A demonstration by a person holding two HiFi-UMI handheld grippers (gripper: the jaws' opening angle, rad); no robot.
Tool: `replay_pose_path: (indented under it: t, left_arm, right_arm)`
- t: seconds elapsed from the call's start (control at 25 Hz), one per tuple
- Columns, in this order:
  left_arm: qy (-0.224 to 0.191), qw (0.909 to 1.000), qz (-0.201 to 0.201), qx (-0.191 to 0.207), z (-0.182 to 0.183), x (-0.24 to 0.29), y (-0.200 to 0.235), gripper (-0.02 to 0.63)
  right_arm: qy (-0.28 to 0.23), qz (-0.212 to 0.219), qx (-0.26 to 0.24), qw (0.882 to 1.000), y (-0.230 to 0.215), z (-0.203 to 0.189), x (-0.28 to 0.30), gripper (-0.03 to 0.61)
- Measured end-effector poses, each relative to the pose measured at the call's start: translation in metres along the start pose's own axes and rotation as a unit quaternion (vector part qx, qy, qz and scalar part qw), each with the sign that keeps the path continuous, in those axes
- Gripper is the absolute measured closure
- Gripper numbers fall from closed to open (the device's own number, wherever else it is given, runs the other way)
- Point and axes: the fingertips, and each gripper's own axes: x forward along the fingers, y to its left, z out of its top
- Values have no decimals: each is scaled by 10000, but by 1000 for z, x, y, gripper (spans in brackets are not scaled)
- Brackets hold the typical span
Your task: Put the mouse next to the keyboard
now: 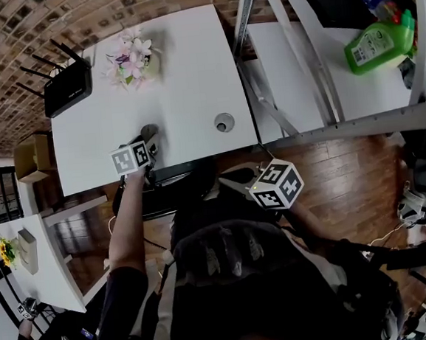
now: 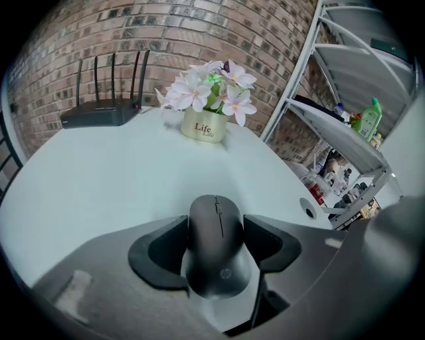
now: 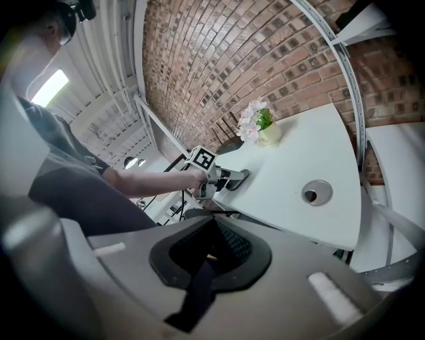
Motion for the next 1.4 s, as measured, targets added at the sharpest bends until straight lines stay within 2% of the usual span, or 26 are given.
replay_pose_path:
  t: [0.16,0.44,0.68,0.92,1.4]
  left_arm:
    - [7,9999,145,57,4,5,-8,344]
    - [-47,9999,-30,156,8,18,-37,344]
    - [64,9986,-211,478,9,31,-68,344]
    - [12,9983,-186,548,12,38,-83,344]
    - [184,9964,-438,706,4,45,-116,344]
  right_arm:
    - [54,5,-1,10000,0,-1,-1,574]
    - [138,0,-28,9999,-2,-3,-3,574]
    - [174,-19,-17,9998,-5,-4,-6,574]
    - [193,-11,-17,9998,-3,-2,-1,574]
    - [189,18,27,9998,-4,-1,1,574]
